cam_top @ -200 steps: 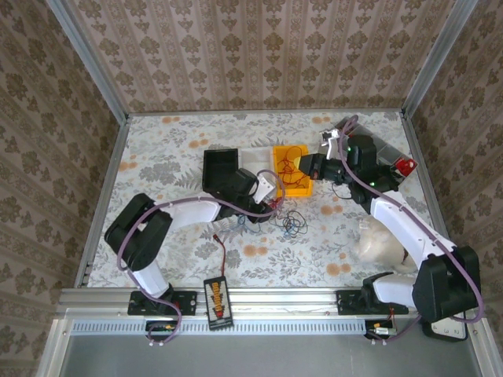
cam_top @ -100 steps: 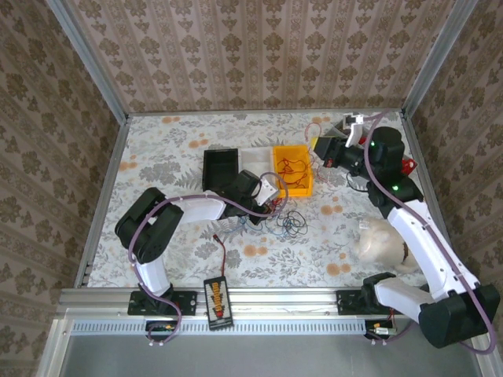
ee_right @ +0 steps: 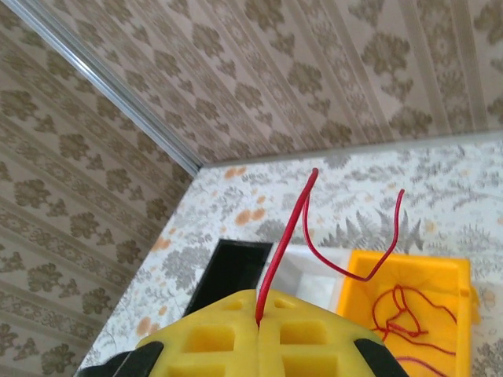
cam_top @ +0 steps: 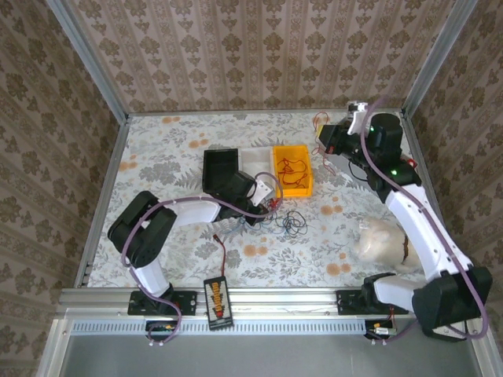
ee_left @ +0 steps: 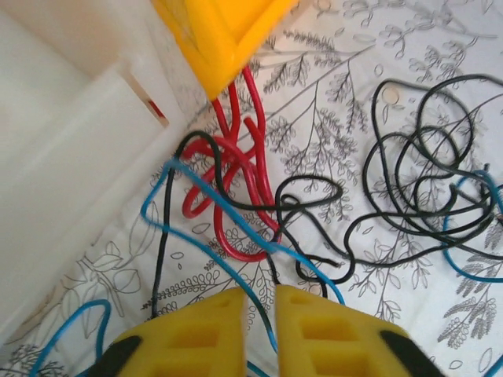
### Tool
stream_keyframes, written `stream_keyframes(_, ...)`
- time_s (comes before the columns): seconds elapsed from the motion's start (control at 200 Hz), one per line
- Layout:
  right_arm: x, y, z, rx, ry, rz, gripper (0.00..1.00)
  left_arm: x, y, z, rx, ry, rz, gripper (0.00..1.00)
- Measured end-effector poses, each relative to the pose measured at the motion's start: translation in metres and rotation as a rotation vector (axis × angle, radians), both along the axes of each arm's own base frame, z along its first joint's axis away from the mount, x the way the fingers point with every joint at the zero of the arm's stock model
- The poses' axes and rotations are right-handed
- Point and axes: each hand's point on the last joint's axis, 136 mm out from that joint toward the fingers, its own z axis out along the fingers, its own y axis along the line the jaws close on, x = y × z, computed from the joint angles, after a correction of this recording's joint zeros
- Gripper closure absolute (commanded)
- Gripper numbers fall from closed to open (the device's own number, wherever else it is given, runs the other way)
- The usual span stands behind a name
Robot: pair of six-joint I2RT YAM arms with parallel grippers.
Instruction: Untangle the cables
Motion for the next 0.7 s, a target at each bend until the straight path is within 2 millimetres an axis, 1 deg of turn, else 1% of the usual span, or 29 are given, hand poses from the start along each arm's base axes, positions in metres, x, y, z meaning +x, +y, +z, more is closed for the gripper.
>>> stream_keyframes(0.055,0.008,0.002,-0.014,-0.005,0.037,0.004,1.00,0.001,-0.001,0.007,-0.011,-0.011,0.004,0.78)
stream_keyframes(0.135,0.018,0.004,-0.028,-0.009,0.072,0.007,1.00,0.004,0.000,0.017,-0.031,-0.029,0.013,0.76)
stream_keyframes(0.32,0.038,0.012,-0.042,-0.006,0.093,0.029,0.99,0.016,0.002,0.041,-0.081,-0.074,0.058,0.72)
stream_keyframes(0.415,0.050,0.022,-0.057,-0.008,0.116,0.051,0.99,0.022,0.004,0.054,-0.114,-0.100,0.087,0.70)
stream_keyframes(0.525,0.061,0.035,-0.090,-0.036,0.175,0.080,0.98,0.026,0.006,0.060,-0.133,-0.114,0.111,0.68)
stream_keyframes(0.61,0.066,0.043,-0.118,-0.054,0.231,0.096,0.98,0.027,0.009,0.058,-0.131,-0.111,0.125,0.68)
stream_keyframes(0.7,0.068,0.049,-0.141,-0.079,0.271,0.103,0.98,0.027,0.012,0.055,-0.122,-0.106,0.135,0.68)
